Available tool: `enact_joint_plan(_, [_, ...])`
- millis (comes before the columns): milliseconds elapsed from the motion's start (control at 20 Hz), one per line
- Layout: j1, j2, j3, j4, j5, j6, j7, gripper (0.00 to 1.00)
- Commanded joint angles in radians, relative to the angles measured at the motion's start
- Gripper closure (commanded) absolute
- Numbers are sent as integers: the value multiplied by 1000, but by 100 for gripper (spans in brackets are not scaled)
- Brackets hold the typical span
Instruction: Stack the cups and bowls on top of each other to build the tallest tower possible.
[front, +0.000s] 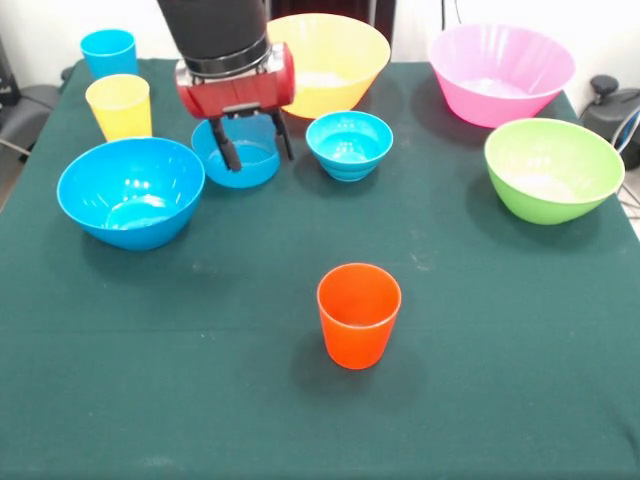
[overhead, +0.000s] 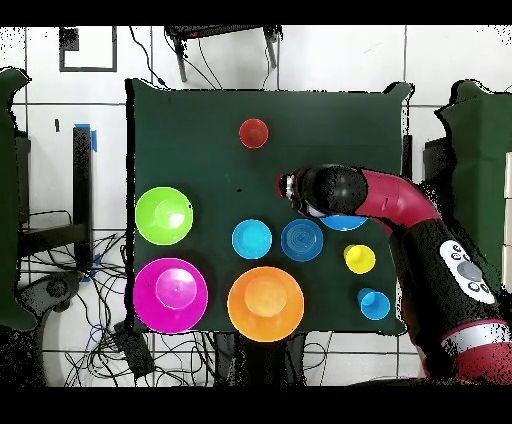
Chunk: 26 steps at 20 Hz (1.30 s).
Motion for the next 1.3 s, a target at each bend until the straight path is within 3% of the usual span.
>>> enact_joint_plan(50, [22,-45,-8,90,-80,43,-74,0])
enact_joint_plan(500, [-8,41,-11,33,-101,6,-102,0])
enact_joint_plan(750, [8,110,-30,-19,-87,-1,-63,0])
enact_joint_plan(1300, [-38,133,-6,-77,-83,58,-141,0])
